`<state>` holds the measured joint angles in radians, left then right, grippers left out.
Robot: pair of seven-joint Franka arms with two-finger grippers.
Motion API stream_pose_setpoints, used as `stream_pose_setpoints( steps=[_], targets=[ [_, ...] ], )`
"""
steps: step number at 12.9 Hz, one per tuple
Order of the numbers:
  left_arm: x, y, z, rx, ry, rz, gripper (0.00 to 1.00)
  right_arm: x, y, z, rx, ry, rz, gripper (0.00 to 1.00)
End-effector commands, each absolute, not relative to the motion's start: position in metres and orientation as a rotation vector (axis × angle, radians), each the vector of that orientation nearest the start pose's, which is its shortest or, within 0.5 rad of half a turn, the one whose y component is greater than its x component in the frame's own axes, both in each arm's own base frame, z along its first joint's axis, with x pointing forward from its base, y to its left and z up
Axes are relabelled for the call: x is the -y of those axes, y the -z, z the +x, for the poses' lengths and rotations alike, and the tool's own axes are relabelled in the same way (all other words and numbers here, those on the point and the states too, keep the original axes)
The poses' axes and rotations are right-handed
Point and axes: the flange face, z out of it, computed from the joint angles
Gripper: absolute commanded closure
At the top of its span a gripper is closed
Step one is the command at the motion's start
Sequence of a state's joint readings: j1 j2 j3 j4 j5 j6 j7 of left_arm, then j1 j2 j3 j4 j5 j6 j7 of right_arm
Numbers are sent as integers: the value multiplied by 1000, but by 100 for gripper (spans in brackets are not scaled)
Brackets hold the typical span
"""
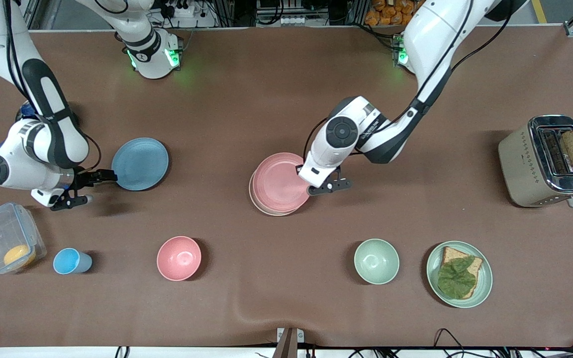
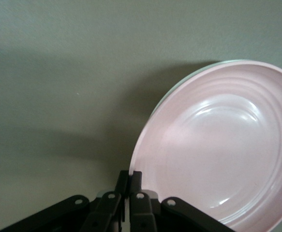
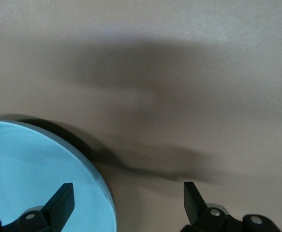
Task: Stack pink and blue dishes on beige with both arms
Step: 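Lower the pink plate onto the beige plate while the right gripper grasps the blue plate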
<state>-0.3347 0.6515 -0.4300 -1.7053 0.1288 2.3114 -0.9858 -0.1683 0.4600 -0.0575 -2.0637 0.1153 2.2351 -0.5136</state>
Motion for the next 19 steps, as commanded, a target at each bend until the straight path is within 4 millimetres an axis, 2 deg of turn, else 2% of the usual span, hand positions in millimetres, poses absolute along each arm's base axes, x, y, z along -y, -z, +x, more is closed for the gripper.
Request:
stream_pose_setpoints(
  steps=[1,3,4,6,10,13,14,15,16,17,19],
  targets=[
    [449,-240,517,361,-152,-3223,100,122,-182,545,341,-360,-2918,0],
    [454,-237,515,369,-140,-3235,100,117,-174,544,368,-377,-2906,0],
    [454,-236,517,398,-128,-3243,100,112,-172,544,382,-381,-2901,4],
    [455,-236,518,417,-108,-3255,100,107,-169,543,408,-393,-2885,22],
    [455,-230,518,423,-110,-3260,100,104,-165,542,480,-397,-2857,69],
    [455,-227,518,458,-116,-3260,100,104,-167,542,488,-419,-2827,100],
    [455,-226,518,466,-118,-3258,85,104,-169,542,464,-423,-2806,100],
    [455,-226,518,474,-122,-3258,58,104,-171,543,462,-428,-2793,100],
    [452,-227,521,496,-120,-3255,37,105,-174,546,467,-428,-2790,100],
    [451,-230,522,524,-114,-3252,0,105,-179,549,465,-439,-2781,100],
    [449,-243,527,588,-92,-3253,0,107,-194,557,463,-460,-2757,100]
  ],
)
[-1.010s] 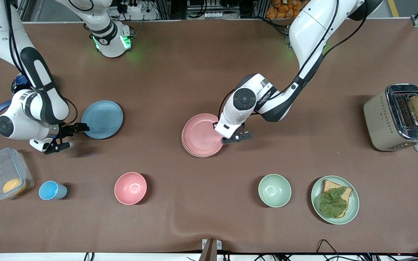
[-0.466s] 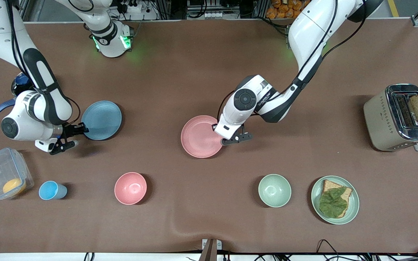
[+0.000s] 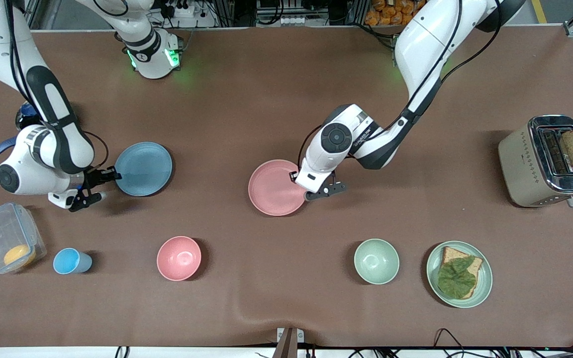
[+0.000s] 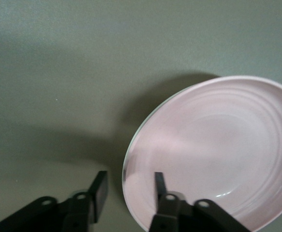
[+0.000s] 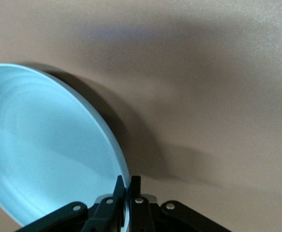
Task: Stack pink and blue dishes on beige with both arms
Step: 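Lower the pink plate onto the beige plate while the right gripper grasps the blue plate, then open the left gripper and withdraw while the right gripper lifts the blue plate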
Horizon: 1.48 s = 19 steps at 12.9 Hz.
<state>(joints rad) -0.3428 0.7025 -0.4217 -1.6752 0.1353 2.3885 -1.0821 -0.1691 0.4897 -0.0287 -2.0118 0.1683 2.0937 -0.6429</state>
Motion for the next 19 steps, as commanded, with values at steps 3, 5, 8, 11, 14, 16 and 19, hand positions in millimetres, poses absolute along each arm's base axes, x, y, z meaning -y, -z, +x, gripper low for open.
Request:
stream_pose_setpoints(
  steps=[3,5,8,11,14,16,19],
  targets=[
    [421,-313,549,643,42,-3251,0,109,-212,568,441,-477,-2735,100],
    [379,-370,571,717,136,-3222,0,101,-224,576,391,-459,-2675,100],
    [313,-432,592,609,228,-3194,0,73,-241,590,306,-493,-2686,100],
    [237,-483,603,397,267,-3148,0,24,-254,603,207,-532,-2729,100],
    [172,-532,600,178,281,-3095,0,-43,-265,611,89,-529,-2701,100],
    [152,-558,594,100,298,-3073,0,-91,-275,613,1,-544,-2718,100],
    [142,-593,591,136,269,-3070,0,-169,-280,612,-110,-537,-2742,100]
  ],
)
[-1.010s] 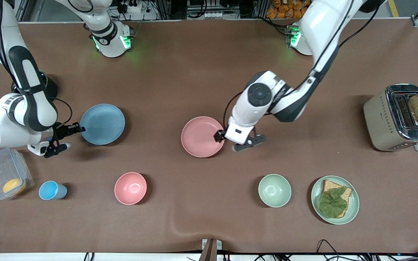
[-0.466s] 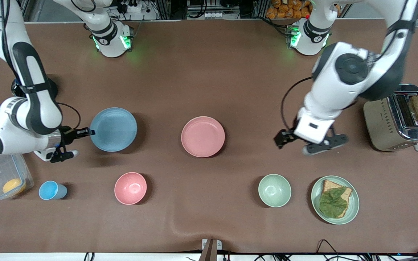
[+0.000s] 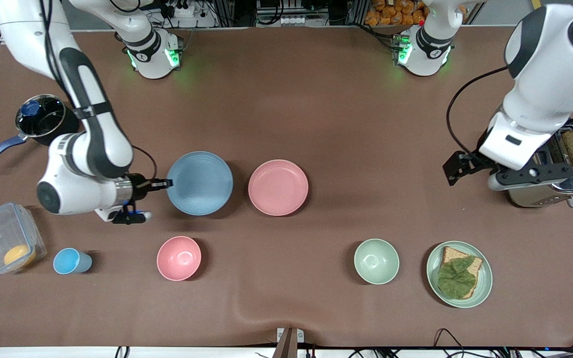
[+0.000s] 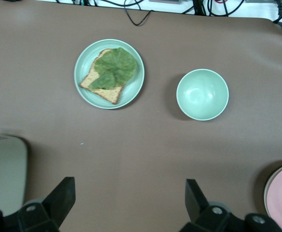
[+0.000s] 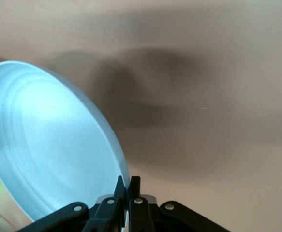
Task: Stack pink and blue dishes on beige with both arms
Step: 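Carry the blue plate over the pink plate while the left gripper returns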
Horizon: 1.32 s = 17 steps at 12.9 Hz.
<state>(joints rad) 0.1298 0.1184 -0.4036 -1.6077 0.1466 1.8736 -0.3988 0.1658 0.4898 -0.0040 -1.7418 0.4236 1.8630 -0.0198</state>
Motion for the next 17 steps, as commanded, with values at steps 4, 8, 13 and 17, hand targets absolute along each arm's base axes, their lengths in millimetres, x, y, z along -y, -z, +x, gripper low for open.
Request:
stream_pose_setpoints(
  steps=[4,8,13,17],
  targets=[
    [142,-608,586,144,243,-3071,0,-252,-272,600,-204,-526,-2752,100],
    [115,-632,579,-7,285,-3062,0,-303,-263,602,-275,-517,-2762,100],
    [75,-637,578,-39,245,-3070,0,-338,-241,588,-284,-538,-2732,100],
    [67,-638,575,-32,219,-3074,0,-351,-235,580,-271,-561,-2725,100]
  ],
)
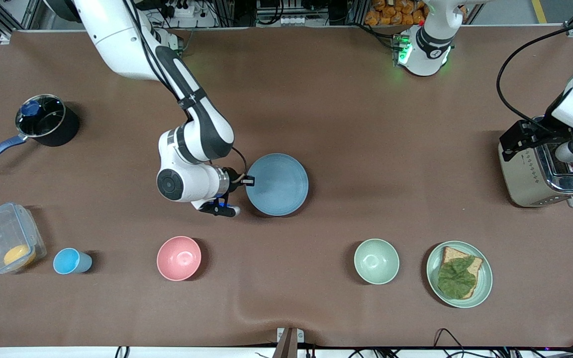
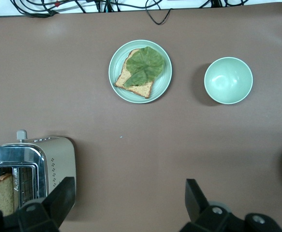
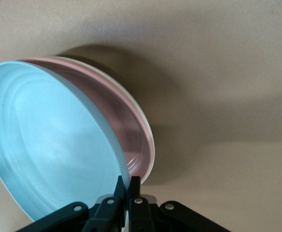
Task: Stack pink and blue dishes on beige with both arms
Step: 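Lower the blue plate onto the pink plate and open the right gripper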
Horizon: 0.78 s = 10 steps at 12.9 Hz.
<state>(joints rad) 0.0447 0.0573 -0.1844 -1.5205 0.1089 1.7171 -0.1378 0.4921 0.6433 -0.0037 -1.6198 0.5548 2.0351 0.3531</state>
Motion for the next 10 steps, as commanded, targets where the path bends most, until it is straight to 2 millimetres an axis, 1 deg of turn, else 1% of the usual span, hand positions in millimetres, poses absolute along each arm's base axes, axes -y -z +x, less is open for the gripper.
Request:
stream_pose_setpoints(
  steps=[1,2,3,4,7,9,10],
  targets=[
    [71,-639,575,-34,224,-3080,0,-350,-233,579,-273,-569,-2725,97],
    [68,-638,576,-29,212,-3082,0,-349,-231,579,-277,-574,-2724,68],
    [67,-636,575,-26,200,-3082,0,-349,-232,580,-276,-572,-2724,48],
    [67,-636,574,-24,188,-3081,0,-349,-232,579,-273,-574,-2726,0],
    [64,-631,576,-10,167,-3082,0,-339,-241,585,-273,-560,-2723,0],
    [65,-629,577,0,163,-3083,0,-327,-245,590,-286,-570,-2725,0],
    [67,-629,576,-5,163,-3083,0,-318,-255,596,-288,-574,-2721,0]
  ],
)
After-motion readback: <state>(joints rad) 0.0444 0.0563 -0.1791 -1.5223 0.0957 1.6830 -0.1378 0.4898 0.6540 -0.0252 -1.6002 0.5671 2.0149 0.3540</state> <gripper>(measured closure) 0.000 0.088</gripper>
